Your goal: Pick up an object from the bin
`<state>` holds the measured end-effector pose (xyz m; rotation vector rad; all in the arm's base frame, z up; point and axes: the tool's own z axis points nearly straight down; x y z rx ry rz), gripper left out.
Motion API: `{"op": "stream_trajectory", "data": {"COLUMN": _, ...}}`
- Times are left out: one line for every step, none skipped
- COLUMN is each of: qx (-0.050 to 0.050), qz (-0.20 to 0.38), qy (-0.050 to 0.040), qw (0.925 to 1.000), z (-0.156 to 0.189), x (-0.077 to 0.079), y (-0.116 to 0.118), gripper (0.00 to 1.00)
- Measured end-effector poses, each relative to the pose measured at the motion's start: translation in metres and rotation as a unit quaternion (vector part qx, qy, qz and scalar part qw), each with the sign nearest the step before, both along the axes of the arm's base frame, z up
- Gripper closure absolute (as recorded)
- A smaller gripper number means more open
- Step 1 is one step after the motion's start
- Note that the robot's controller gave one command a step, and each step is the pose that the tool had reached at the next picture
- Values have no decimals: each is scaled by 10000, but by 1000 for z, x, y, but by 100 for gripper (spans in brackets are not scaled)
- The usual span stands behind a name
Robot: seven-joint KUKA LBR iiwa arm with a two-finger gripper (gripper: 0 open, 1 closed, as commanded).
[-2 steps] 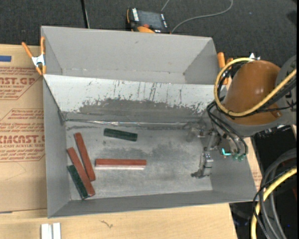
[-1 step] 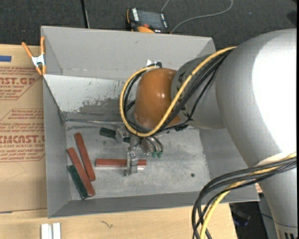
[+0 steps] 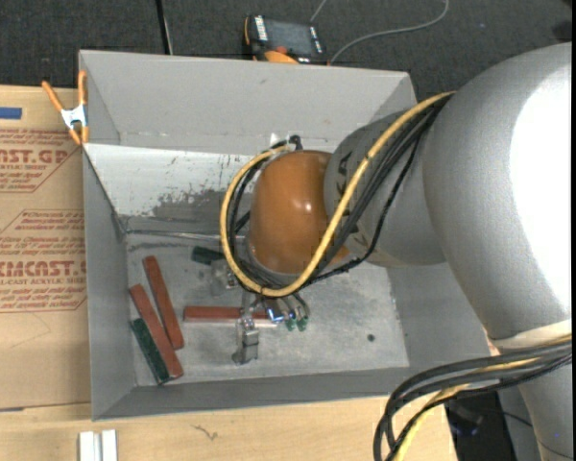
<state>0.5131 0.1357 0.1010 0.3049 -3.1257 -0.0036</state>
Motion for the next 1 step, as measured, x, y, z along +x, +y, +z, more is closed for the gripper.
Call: {"op": "stream_trajectory", "data": {"qx": -8, "qz": -1169, "qy": -13, "qw": 9931, "z": 9, "x": 5, "y": -10, "gripper": 0}}
